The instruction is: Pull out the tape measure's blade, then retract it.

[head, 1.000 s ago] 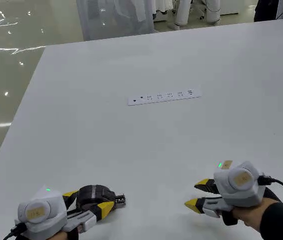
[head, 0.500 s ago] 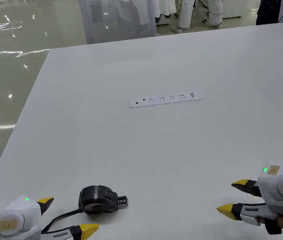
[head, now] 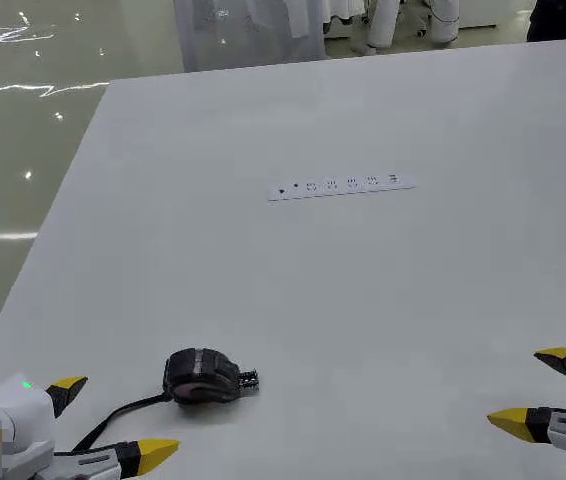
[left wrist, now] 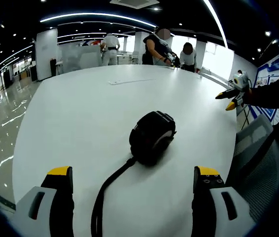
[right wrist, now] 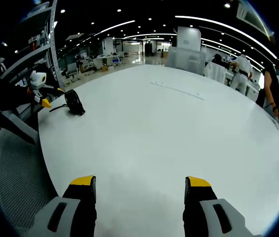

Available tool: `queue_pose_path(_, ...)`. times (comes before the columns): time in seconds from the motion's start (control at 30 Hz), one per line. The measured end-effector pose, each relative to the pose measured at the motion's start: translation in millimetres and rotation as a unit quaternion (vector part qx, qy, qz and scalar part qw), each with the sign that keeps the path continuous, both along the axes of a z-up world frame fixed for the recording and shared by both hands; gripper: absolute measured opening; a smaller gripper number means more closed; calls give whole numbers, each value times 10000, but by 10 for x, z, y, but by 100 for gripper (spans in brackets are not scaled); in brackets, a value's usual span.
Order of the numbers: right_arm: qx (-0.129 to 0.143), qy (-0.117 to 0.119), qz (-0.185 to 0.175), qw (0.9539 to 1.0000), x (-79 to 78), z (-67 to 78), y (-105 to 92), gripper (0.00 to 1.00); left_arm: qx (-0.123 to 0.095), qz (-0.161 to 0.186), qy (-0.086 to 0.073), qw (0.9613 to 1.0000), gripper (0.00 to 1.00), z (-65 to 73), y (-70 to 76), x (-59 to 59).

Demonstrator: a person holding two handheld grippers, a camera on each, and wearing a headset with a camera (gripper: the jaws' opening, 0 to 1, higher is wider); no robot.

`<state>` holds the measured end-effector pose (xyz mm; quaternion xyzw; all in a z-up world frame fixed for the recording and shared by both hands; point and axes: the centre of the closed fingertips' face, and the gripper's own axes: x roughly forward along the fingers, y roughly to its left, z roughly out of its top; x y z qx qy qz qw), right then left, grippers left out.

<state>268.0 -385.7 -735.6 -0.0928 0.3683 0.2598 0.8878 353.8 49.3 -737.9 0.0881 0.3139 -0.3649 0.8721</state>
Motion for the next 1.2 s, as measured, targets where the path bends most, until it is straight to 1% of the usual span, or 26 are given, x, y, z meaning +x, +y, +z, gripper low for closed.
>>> queue_pose_path(0.07, 0, 11, -17, 10000, -33, -1, -37, 75, 88, 2, -12, 10000, 99, -12, 33, -11)
queue_pose_path(0.13, 1, -30, -9, 10000, -66, 20, -53, 77, 29, 23, -36, 10000, 99, -7, 67, -8)
queue_pose_path(0.17, 9, -40, -1, 10000, -82, 35, -54, 79, 1, 26, -30, 10000, 99, 11, 64, -20)
queue_pose_path(0.23, 107, -44, -51, 9999, -106, 81, -69, 87, 0, 19, -52, 10000, 99, 53, 53, -52)
queue_pose_path(0.27, 172, -51, -100, 9998, -110, 99, -77, 91, 57, 8, -84, 9999, 99, 54, 65, -55)
queue_pose_path(0.3, 220, -55, -121, 9997, -121, 117, -91, 94, 199, -35, -38, 9998, 99, 36, 100, -81)
queue_pose_path(0.37, 209, -64, -194, 9996, -132, 118, -151, 99, 200, -4, 3, 9998, 99, 34, 105, -93)
queue_pose_path(0.43, 178, -84, -207, 9996, -158, 125, -199, 99, 139, 2, 25, 9999, 99, 61, 101, -116)
queue_pose_path(0.53, 98, -102, -216, 9997, -178, 129, -270, 99, 127, 24, -37, 9999, 99, 108, 107, -114)
queue_pose_path(0.6, 98, -127, -194, 9997, -188, 149, -279, 99, 111, 6, -49, 9999, 99, 119, 106, -109)
queue_pose_path(0.77, 76, -141, -154, 9998, -174, 161, -298, 99, 196, 2, 17, 9998, 99, 66, 140, -98)
queue_pose_path(0.97, 146, -182, -189, 9995, -144, 193, -292, 99, 113, 39, -36, 9999, 99, 110, 120, -67)
queue_pose_path(1.2, 97, -153, -161, 9997, -139, 172, -325, 99, 117, -17, 16, 9999, 99, 85, 113, -76)
